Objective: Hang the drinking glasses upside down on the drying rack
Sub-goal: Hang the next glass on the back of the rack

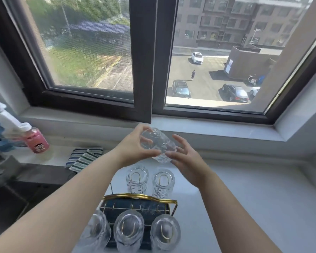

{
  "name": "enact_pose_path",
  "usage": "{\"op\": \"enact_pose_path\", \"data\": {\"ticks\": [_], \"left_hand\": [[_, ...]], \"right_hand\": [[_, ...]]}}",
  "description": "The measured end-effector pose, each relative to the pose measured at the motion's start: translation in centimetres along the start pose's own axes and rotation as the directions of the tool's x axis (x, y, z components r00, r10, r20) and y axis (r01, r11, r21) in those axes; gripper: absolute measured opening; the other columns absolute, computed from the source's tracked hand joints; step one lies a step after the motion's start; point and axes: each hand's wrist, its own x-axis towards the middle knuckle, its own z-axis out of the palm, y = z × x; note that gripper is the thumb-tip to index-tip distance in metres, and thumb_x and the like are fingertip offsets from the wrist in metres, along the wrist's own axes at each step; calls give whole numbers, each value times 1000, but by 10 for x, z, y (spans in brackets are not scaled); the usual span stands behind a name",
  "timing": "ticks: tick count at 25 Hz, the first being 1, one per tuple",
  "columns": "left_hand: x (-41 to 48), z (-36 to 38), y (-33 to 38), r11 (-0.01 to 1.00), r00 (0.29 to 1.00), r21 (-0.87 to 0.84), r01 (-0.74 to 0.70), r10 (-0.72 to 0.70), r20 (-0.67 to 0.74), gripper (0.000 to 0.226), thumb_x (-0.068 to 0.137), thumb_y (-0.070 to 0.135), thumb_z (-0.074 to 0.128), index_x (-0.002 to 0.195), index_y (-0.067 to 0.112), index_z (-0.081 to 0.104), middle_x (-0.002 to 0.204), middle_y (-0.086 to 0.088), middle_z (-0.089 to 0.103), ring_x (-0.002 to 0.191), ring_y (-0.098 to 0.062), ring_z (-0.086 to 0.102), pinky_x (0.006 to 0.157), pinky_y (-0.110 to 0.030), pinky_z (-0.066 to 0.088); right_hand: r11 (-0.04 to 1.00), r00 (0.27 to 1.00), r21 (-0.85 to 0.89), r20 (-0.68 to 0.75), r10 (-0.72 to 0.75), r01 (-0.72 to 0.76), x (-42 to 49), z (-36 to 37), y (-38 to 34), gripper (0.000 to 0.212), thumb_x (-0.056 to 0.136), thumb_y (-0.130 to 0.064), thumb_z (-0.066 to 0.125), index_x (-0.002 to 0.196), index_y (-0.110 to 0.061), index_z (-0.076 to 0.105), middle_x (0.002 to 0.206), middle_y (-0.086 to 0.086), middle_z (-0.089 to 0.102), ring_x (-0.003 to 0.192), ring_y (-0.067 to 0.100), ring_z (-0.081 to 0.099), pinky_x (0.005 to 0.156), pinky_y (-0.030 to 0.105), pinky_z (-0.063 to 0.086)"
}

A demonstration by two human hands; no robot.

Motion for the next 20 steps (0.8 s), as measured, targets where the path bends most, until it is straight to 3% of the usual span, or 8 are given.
{"op": "enact_pose_path", "data": {"ticks": [2,5,8,10,14,17,20], "left_hand": [[-13,-7,-3,989,999,-146,33,-34,-4,59,65,31,80,111,32,42,102,-1,65,86,-9,64,68,-20,45],[-29,-15,-7,956,999,-290,35,-30,21,58,65,25,81,108,31,43,111,-10,65,96,-21,66,86,-34,49],[-40,-24,-14,958,1000,-287,12,-9,12,55,66,27,81,103,36,42,114,-4,63,101,-15,63,86,-31,48],[-45,-33,-22,990,1000,-142,-4,1,-21,57,64,33,81,106,35,42,113,6,59,102,-6,56,81,-23,43],[-48,-55,-38,980,999,198,8,1,-49,67,63,35,81,118,27,44,116,4,49,112,-16,45,95,-36,40],[-48,-69,-50,978,999,207,-14,21,-33,77,61,36,82,126,29,41,119,7,52,115,-14,46,97,-37,42],[-54,-74,-71,989,1000,146,-13,14,-10,85,58,27,85,127,38,37,114,12,58,104,-8,55,81,-23,47]], "right_hand": [[988,995,137,76,63,-73,-4,11,1,61,73,-27,73,128,-20,47,132,14,55,111,24,61,94,35,49],[947,986,290,126,106,-139,-4,33,6,42,75,-40,69,113,-25,62,126,12,60,109,34,61,87,40,54],[935,992,342,107,62,-95,-2,48,4,38,75,-35,71,110,-20,62,115,10,67,104,38,63,81,37,56],[972,997,231,61,38,-51,1,57,2,44,77,-33,70,116,-18,55,116,8,63,97,32,67,77,32,56],[972,995,-226,-56,-77,63,9,84,-1,66,73,-24,75,129,-23,40,120,12,55,100,27,64,85,38,55],[785,974,-595,-21,-227,170,20,112,-4,79,60,-24,84,125,-31,41,115,-1,52,101,20,58,86,34,50],[611,973,-767,75,-220,197,35,134,3,84,54,-23,86,124,-27,39,112,-4,52,97,18,54,79,27,42]]}}
